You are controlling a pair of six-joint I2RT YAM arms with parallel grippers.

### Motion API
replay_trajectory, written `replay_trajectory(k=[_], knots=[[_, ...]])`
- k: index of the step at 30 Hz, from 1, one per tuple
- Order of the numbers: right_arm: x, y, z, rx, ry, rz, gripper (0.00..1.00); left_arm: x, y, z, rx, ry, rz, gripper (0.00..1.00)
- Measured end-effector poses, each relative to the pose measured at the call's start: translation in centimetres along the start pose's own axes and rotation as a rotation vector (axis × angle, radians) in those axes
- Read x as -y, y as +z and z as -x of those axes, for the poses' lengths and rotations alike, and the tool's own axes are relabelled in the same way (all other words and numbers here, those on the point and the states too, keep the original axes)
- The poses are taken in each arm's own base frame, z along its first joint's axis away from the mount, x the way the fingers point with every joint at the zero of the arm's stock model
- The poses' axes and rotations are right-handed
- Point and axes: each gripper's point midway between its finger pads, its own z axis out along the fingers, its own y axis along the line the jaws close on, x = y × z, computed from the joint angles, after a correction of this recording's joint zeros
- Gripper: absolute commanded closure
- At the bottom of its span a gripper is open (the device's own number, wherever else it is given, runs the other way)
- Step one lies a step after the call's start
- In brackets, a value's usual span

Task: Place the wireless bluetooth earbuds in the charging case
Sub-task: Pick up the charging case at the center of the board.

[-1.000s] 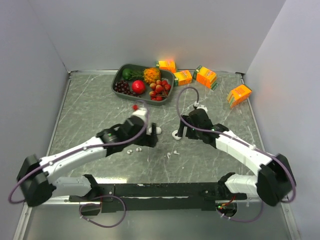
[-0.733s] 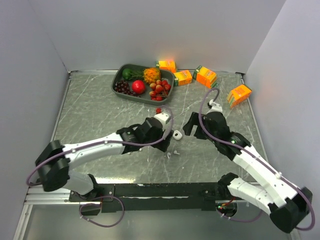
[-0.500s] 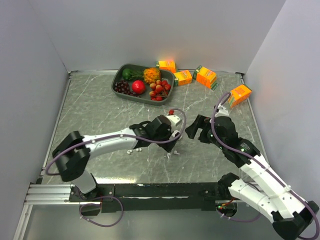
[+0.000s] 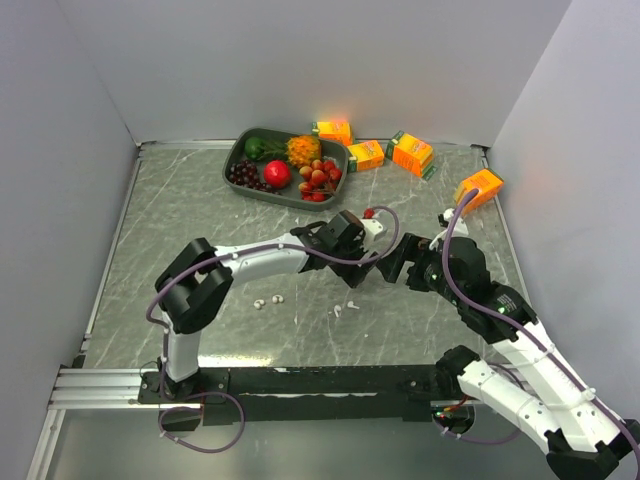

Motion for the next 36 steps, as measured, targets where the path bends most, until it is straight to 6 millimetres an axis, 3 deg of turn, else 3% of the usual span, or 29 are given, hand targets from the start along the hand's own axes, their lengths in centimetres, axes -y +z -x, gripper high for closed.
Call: replay_trajectory(k=[12,21,36], knots=[[-0.2,-0.6,0.0,0.006,-0.001,0.02,0.04,-0.9,2.2,-2.7,-0.1,-0.007,-0.025,0.2],[-0.2,-0.6,0.0,0.005,-0.001,0.02,0.04,-0.9,2.2,-2.6,-0.1,-0.01,-0.033,0.2],[0.1,-0.7,-0.2,-0.003,-0.005,0.012,0.03,-0.8,4.1,-2.5,-0.112,0.001,-0.047,0.23]])
